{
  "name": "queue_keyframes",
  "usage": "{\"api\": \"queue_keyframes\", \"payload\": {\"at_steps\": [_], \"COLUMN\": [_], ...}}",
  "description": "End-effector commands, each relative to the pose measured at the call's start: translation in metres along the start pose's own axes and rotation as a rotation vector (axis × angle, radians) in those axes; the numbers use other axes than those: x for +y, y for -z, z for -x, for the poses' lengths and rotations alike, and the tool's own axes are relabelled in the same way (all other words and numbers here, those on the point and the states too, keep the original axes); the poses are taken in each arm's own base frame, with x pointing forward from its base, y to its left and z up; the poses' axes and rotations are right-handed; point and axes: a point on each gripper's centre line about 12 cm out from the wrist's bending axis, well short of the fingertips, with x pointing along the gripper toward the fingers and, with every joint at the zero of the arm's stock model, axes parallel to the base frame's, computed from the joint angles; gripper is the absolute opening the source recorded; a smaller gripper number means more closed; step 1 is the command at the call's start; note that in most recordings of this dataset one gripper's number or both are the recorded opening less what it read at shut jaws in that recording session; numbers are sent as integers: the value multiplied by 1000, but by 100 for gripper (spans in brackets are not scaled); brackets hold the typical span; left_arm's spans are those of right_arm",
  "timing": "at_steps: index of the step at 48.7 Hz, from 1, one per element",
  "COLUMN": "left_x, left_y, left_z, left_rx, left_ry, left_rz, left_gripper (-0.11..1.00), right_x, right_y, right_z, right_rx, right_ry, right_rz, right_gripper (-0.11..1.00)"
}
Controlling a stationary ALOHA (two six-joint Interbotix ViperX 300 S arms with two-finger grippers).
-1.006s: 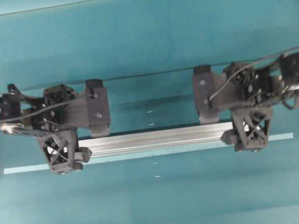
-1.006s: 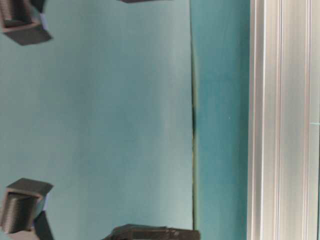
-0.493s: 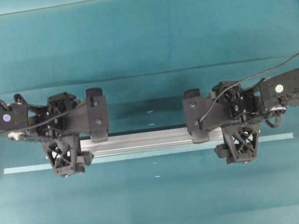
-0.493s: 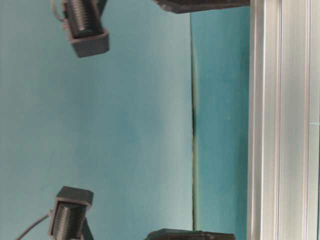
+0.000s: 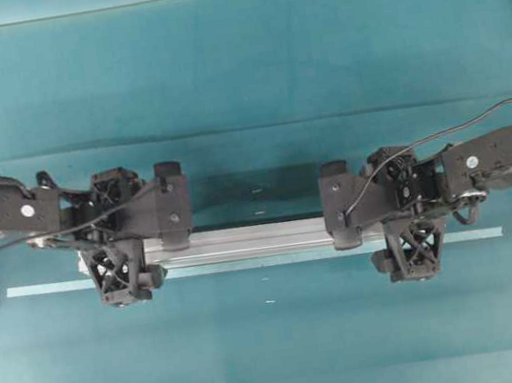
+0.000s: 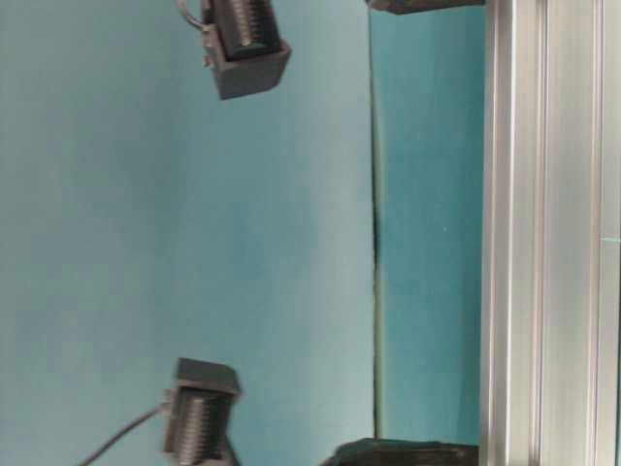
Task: Lift the metal rail with both hands.
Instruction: 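Close both grippers on the silver rail near each end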
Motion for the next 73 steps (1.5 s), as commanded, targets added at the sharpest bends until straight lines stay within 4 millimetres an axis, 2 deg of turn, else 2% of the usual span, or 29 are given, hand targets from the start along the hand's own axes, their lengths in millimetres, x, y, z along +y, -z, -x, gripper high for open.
{"api": "queue_keyframes", "payload": {"at_steps": [1,34,38,41,45,48,50,51,73], "left_x": [-3,-5,-5,-6,-8,-8,-8,-8,-8], "left_y": [0,-1,-2,-1,-1,-1,-1,-1,-1], "left_z": [-5,-7,-7,-8,-8,-8,-8,-8,-8], "left_rx": [-14,-46,-49,-48,-48,-48,-48,-48,-48], "left_ry": [4,9,9,10,12,12,12,12,12], "left_rz": [-5,-9,-11,-12,-16,-16,-16,-16,-16], "left_gripper": [98,94,87,75,52,34,28,29,28], "right_x": [-1,-8,-7,-6,-6,-5,-5,-5,-5], "right_y": [-1,1,1,1,1,0,0,1,0], "right_z": [-4,-7,-8,-8,-8,-8,-8,-8,-9], "right_rx": [-5,-2,4,6,6,4,4,6,9], "right_ry": [3,15,12,10,10,10,10,10,7], "right_rz": [0,-16,-21,-22,-24,-21,-21,-21,-22], "right_gripper": [99,98,94,86,69,51,41,37,37]}}
